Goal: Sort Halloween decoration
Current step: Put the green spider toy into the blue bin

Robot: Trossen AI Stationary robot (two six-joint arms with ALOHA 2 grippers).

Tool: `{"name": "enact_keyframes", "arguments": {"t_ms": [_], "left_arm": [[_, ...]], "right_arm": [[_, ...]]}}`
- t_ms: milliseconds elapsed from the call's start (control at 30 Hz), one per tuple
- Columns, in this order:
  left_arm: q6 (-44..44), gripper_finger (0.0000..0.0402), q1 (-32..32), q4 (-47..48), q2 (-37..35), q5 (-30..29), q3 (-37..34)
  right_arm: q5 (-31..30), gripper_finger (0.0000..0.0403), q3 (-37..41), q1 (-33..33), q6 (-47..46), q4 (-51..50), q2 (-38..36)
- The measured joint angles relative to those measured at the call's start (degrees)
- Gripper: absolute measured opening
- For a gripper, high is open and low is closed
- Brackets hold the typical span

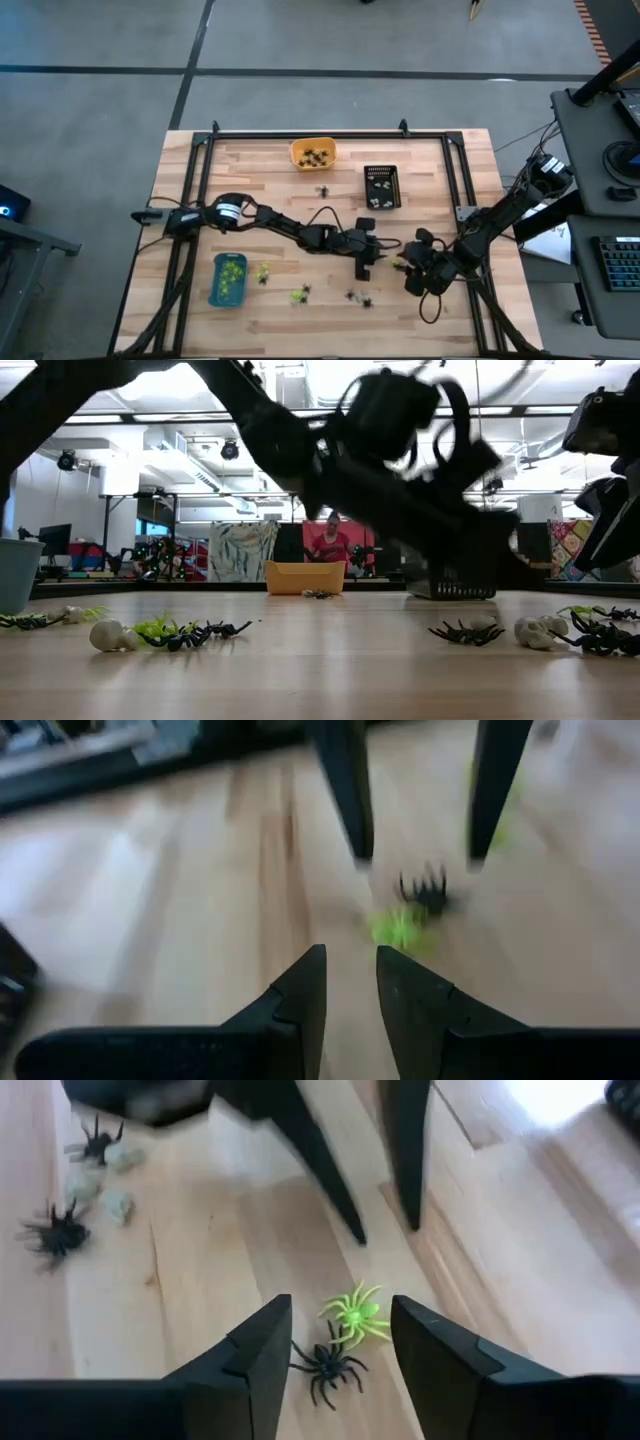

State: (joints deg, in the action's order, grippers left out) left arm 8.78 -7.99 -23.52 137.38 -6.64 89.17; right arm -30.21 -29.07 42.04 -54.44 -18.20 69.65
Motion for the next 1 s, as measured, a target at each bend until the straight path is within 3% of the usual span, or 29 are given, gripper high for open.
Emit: {"name": "enact_keyframes", "arguments": {"t_ms": [300, 600, 833, 1000], "left_arm": [[1.2, 0.0075, 0.4, -8.2, -11.5, -0.5, -12.8], [-0.4, 0.0075, 0.3, -23.2, -24.9, -0.5, -28.9], [-0.9, 0.0075, 0.3, -25.6, -29.6, -0.5, -34.1], [-0.9, 0.0075, 0.3, -26.5, -29.6, -0.5, -34.3]], "right_arm": [[-1.3, 0.0176, 0.8, -0.2, 5.6, 1.0, 0.6], [-0.9, 0.0176, 0.2, -2.3, 6.0, 3.8, 9.4], [-1.3, 0.0172, -0.6, -2.5, 4.3, 4.2, 12.4], [-0.8, 0.0139, -0.7, -2.7, 1.9, 4.4, 12.3]]}}
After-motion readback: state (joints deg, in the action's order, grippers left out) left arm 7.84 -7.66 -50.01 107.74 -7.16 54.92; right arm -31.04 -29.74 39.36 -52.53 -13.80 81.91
